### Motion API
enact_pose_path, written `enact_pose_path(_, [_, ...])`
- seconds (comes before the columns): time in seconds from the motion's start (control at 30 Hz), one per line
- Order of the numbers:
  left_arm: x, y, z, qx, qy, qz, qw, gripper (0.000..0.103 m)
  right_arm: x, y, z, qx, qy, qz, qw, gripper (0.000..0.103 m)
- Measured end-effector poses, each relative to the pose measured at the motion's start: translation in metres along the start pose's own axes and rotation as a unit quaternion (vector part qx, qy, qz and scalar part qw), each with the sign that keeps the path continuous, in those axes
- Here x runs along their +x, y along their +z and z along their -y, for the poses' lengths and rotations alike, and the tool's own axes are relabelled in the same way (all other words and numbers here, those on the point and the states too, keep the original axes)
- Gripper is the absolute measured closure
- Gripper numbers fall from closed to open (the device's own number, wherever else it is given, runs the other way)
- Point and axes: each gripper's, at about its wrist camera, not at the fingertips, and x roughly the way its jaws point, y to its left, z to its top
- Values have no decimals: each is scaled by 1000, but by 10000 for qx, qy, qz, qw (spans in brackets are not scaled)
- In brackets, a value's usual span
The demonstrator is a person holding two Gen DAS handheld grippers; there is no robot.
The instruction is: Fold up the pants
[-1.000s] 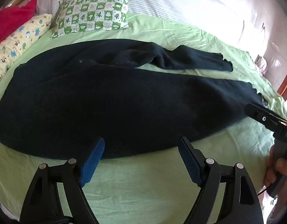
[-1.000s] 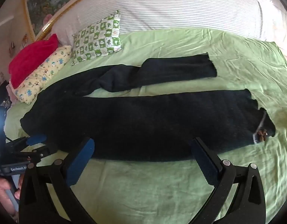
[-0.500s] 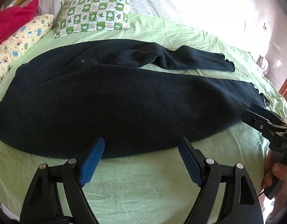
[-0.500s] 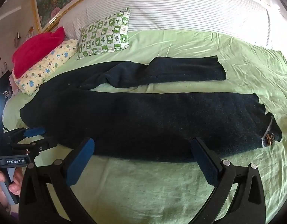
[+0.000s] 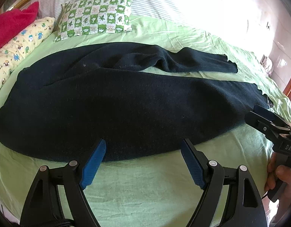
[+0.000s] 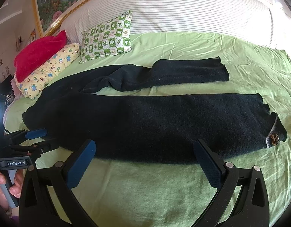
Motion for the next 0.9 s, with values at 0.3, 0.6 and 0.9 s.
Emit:
enact_pose_path(0.3, [-4, -1, 0, 35, 6, 60, 10000, 21, 0, -1, 0, -5, 2, 3, 10000, 0])
enact_pose_path(0.6, [-6, -1, 0, 70, -28, 47, 10000, 21, 0, -1, 0, -5, 5, 3, 10000, 0])
enact_pose_path(0.9, [-5, -1, 3, 112, -28, 25, 9999, 21, -1, 0, 1, -27, 6, 2, 10000, 0])
